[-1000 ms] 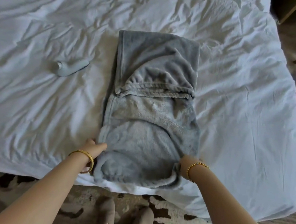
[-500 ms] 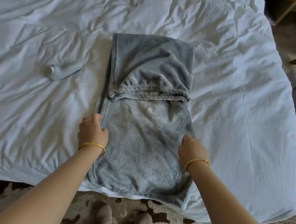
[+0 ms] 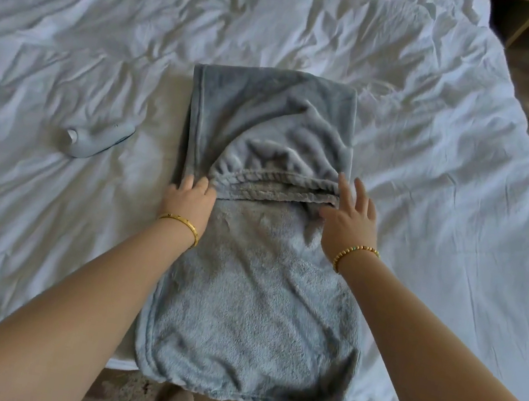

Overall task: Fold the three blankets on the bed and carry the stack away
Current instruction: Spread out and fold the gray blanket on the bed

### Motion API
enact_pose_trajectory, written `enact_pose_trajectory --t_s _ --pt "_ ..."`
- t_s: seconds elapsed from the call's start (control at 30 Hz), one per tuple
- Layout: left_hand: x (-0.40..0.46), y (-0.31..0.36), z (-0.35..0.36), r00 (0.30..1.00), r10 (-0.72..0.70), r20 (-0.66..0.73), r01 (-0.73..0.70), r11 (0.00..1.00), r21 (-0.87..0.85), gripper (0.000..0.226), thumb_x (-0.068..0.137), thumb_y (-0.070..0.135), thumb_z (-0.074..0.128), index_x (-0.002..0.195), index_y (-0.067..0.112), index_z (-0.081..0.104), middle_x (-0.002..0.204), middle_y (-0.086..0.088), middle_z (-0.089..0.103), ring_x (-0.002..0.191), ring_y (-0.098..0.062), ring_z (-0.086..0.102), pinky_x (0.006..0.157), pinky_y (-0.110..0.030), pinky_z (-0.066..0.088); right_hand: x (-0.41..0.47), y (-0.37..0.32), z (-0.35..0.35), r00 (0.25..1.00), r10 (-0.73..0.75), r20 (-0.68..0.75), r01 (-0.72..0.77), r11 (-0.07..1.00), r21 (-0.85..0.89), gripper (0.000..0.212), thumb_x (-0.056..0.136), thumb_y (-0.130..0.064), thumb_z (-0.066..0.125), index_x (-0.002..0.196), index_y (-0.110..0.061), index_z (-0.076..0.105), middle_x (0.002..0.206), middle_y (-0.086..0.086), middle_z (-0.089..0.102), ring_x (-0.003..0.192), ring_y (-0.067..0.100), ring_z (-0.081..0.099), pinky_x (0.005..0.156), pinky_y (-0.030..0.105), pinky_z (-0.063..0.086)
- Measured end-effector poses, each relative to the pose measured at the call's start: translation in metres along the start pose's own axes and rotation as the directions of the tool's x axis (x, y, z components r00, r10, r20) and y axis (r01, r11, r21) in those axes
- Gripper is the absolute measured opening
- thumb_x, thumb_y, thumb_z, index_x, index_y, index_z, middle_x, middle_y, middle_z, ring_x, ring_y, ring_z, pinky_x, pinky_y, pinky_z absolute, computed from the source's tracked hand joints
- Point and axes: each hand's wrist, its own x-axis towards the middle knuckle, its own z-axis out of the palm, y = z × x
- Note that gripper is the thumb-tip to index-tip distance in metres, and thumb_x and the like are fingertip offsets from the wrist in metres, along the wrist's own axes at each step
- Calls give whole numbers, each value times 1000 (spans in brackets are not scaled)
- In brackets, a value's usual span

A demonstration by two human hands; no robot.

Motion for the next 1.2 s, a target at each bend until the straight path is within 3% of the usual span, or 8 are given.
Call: enact_pose_trajectory --t_s 0.13,0.3,0.4,0.57,0.7,0.93,1.1,1.2 --pt "6 1 10 994 105 32 -108 990 93 45 90 11 48 132 18 38 152 -13 23 137 -35 23 101 -41 36 9 4 5 999 -37 35 39 998 -56 34 88 -8 47 120 -16 57 158 4 -2 145 28 -7 117 49 1" --pt "18 -7 -1 992 -8 -126 -12 988 -156 47 92 7 47 135 8 29 108 -15 59 97 -34 56 62 -37 39 12 -7 -1 983 20 -184 -6 997 75 29 94 -8 43 120 -9 54 130 7 48 124 27 42 115 44 21" --pt "23 -13 -11 999 -2 -50 -6 986 -167 35 89 11 52 122 6 43 117 -14 57 109 -34 51 72 -39 42 9 -14 -5 957 16 -288 9 997 83 19 90 -1 48 105 -4 58 108 13 56 103 33 51 96 41 37" --pt "0 -31 -19 967 -21 -253 -33 978 -207 19 81 4 57 99 1 53 104 -21 56 96 -36 53 71 -41 43 -23 -16 -5 919 14 -394 37 992 121 41 66 19 58 103 2 57 86 19 64 81 37 61 79 44 47" --pt "-36 -26 -19 902 121 -415 -174 981 -92 26 50 -10 76 67 1 59 63 -18 60 56 -32 61 46 -32 47 -51 -12 8 987 36 -155 -37 999 -3 47 77 5 55 121 -11 50 112 9 58 104 30 52 92 40 40" --pt "-101 -21 3 883 167 -439 -240 964 -115 25 54 -14 71 68 5 60 68 -14 58 51 -30 56 45 -30 46 -95 -11 20 995 69 -75 -71 997 -23 12 84 -8 52 93 -13 47 90 5 64 90 28 59 84 32 35" --pt "-155 -15 16 889 146 -434 -201 976 -83 32 45 -12 77 66 6 61 66 -13 58 51 -30 56 44 -29 44 -148 -10 33 993 8 -115 -2 999 50 19 73 0 61 88 -8 52 77 10 64 77 32 61 79 38 40" --pt "-197 2 27 920 152 -362 -188 980 -65 34 43 -12 78 65 7 60 65 -12 58 53 -30 57 43 -30 46 -185 -5 46 997 -53 -54 54 998 16 26 76 -3 60 100 -9 53 87 7 64 86 30 61 85 36 41"
